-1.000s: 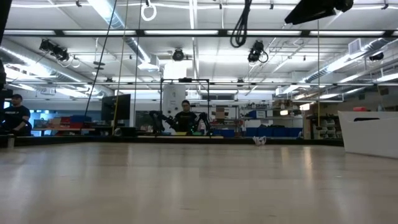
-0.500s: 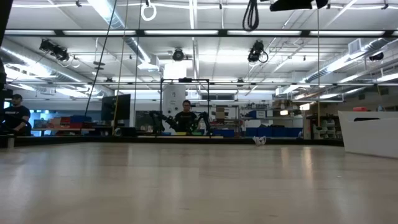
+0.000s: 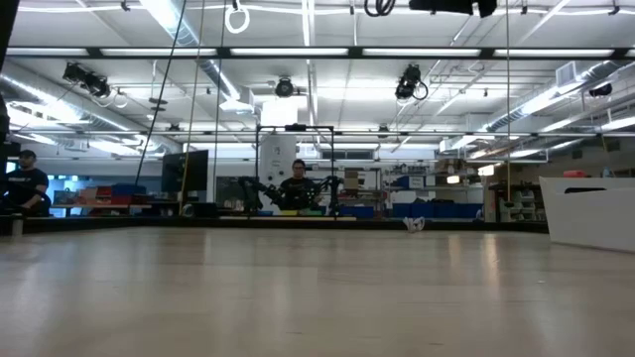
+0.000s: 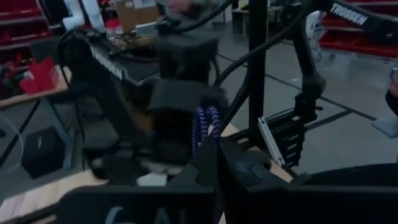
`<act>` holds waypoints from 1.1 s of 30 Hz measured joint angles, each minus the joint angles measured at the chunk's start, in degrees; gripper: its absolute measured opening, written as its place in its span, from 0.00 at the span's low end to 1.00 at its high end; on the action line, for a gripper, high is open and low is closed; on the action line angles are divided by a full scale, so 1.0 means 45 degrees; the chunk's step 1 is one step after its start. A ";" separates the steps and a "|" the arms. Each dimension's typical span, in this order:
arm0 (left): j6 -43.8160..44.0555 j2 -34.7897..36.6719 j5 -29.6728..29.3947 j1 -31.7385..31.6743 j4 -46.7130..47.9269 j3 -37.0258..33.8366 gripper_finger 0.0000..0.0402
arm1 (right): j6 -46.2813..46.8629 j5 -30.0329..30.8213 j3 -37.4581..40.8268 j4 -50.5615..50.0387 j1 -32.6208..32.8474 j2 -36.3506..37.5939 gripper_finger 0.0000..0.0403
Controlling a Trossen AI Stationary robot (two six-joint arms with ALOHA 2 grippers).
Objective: Pick and place USB-C Cables
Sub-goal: Put the purple charger cable into the white bin
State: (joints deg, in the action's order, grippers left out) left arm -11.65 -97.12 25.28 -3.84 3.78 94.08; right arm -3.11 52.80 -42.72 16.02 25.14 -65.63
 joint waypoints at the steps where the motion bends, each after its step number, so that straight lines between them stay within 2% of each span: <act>1: -0.0033 0.0003 -0.0006 -0.0068 0.0152 0.0000 0.01 | -0.0207 -0.0006 0.0000 -0.0060 0.0119 0.0000 0.76; 6: -0.0226 0.0097 -0.0330 -0.0682 0.1208 0.0000 0.01 | -0.1234 -0.0024 0.0000 -0.0079 0.0807 0.0013 0.76; 11: -0.0217 0.0097 -0.0280 -0.1060 0.1262 0.0000 0.01 | -0.1221 0.0015 0.0000 -0.0045 0.0955 0.0058 0.76; 16: -0.0207 0.0101 0.0353 -0.0731 0.0784 0.0000 0.02 | -0.0874 0.0336 0.0000 -0.0055 0.0633 0.0058 0.76; 22: -0.0244 0.0107 0.0348 -0.0078 0.0727 0.0000 0.02 | -0.0685 0.0345 0.0000 0.0061 0.0571 0.0058 0.75; 33: -0.0223 -0.0221 0.0305 0.0277 -0.0092 0.0006 0.02 | -0.1012 -0.0744 -0.0005 0.1236 0.0460 -0.0130 0.73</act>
State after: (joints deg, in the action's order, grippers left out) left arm -12.65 -98.12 26.65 -2.59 3.36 94.11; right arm -7.67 49.45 -42.74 21.58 27.21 -66.21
